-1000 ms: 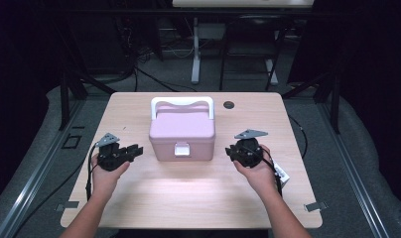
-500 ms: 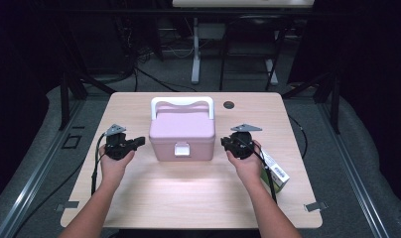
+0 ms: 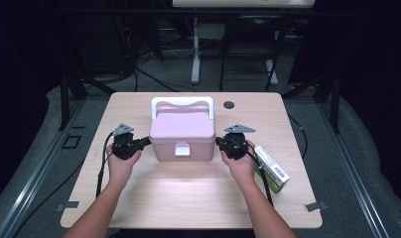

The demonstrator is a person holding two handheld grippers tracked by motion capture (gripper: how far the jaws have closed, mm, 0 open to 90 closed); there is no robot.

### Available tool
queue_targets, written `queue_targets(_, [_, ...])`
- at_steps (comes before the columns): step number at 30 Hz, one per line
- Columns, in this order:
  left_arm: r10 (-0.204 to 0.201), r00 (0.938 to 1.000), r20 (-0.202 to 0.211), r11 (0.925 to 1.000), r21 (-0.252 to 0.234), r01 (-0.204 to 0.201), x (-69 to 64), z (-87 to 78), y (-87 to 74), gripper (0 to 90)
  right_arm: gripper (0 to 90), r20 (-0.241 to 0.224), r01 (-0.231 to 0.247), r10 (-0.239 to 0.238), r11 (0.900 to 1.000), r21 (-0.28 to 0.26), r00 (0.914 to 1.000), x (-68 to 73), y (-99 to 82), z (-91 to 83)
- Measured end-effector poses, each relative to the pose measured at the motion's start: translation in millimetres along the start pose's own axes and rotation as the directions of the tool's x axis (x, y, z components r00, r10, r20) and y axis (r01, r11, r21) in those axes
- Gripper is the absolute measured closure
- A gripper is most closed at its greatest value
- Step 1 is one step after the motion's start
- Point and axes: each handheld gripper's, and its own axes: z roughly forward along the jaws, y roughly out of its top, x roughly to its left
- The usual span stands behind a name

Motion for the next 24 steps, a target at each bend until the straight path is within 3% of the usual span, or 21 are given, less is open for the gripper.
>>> queue_targets(5, [0.007,1.0000,-0.001,1.0000,0.006,-0.007,-0.9,-0.8,0.2,90.0,90.0,0.012,0.022,-0.022,0.9997,0.010,0.9997,3.0,0.1,-1.1])
queue_targets(6, [0.010,0.9999,-0.001,0.9999,0.008,-0.010,-1.5,-1.6,-0.3,90.0,90.0,0.011,0.052,-0.052,0.9985,0.019,0.9986,4.3,-0.1,-3.3])
queue_targets(12, [0.005,0.9999,0.012,0.9999,0.014,-0.005,-6.4,-8.8,-5.2,90.0,90.0,0.016,0.091,-0.092,0.9949,0.043,0.9957,9.9,-2.1,-10.6])
queue_targets(24, [0.005,0.9991,0.043,0.9996,0.026,-0.006,-19.8,-29.6,-20.4,90.0,90.0,-0.009,0.083,-0.083,0.9958,0.038,0.9965,22.8,-21.7,-35.5])
